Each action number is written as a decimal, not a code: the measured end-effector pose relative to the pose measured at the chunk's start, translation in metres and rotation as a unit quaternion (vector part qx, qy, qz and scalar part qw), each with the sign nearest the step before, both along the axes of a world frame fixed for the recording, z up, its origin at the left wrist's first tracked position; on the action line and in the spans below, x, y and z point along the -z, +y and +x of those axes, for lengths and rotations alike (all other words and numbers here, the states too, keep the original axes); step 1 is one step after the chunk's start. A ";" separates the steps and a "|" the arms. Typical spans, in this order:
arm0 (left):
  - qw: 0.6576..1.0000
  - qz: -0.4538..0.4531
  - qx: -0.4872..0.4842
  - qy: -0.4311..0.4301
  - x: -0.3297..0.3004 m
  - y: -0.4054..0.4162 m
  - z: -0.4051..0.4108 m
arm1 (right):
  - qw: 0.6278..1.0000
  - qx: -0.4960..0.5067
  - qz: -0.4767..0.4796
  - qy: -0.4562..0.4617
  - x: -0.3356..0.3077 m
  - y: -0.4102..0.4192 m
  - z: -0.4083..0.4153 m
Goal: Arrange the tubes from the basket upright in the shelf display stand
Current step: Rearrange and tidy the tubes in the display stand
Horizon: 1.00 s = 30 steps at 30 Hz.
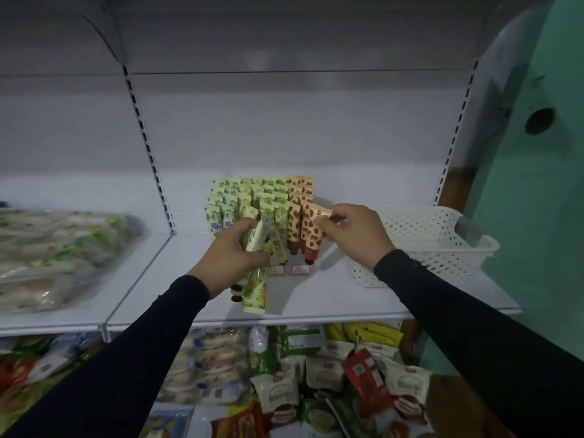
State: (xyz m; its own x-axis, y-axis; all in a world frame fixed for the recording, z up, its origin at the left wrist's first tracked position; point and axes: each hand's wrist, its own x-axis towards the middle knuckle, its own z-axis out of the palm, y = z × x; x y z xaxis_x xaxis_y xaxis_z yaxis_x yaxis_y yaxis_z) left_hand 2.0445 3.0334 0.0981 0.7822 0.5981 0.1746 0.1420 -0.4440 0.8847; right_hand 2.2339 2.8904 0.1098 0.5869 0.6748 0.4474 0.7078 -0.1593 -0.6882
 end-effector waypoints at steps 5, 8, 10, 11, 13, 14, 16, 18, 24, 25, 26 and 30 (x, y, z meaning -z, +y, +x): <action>1.000 -0.007 -0.025 0.018 0.014 0.013 -0.007 | 0.999 0.016 -0.017 -0.043 -0.002 0.008 0.005; 0.998 -0.027 -0.051 0.020 0.021 0.019 -0.013 | 0.999 0.019 0.003 -0.042 -0.003 0.011 0.004; 0.997 -0.035 -0.061 0.026 0.026 0.025 -0.017 | 0.999 0.017 0.015 -0.031 -0.002 0.014 0.001; 0.997 -0.040 -0.066 0.025 0.028 0.028 -0.019 | 0.999 0.013 0.020 -0.026 -0.001 0.015 -0.001; 0.995 -0.057 -0.080 0.016 0.031 0.031 -0.023 | 0.999 0.008 0.025 -0.021 0.002 0.018 -0.002; 0.994 -0.067 -0.086 0.011 0.032 0.032 -0.024 | 0.999 0.008 0.024 -0.023 0.002 0.019 -0.002; 0.992 -0.087 -0.088 0.002 0.033 0.033 -0.025 | 0.999 0.009 0.019 -0.026 0.001 0.022 0.001; 0.992 -0.096 -0.083 0.000 0.033 0.034 -0.025 | 1.000 0.009 0.013 -0.024 -0.002 0.024 0.003; 0.992 -0.106 -0.071 0.003 0.036 0.038 -0.023 | 0.998 0.000 -0.022 -0.061 0.002 0.026 -0.004; 0.992 -0.107 -0.069 0.004 0.036 0.038 -0.023 | 0.997 -0.001 -0.028 -0.065 0.004 0.026 -0.005; 0.992 -0.109 -0.070 0.004 0.036 0.038 -0.023 | 0.997 -0.001 -0.033 -0.072 0.005 0.027 -0.005; 0.990 -0.117 -0.074 0.003 0.033 0.035 -0.023 | 0.996 -0.003 -0.045 -0.078 0.002 0.030 -0.006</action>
State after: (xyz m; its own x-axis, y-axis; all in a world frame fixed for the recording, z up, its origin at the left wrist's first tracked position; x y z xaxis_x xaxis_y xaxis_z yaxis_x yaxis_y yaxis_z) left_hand 2.0212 3.0682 0.0653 0.6836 0.7298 0.0136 0.1950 -0.2005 0.9601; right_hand 2.2277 2.9205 0.1075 0.5114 0.7190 0.4707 0.8057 -0.2107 -0.5536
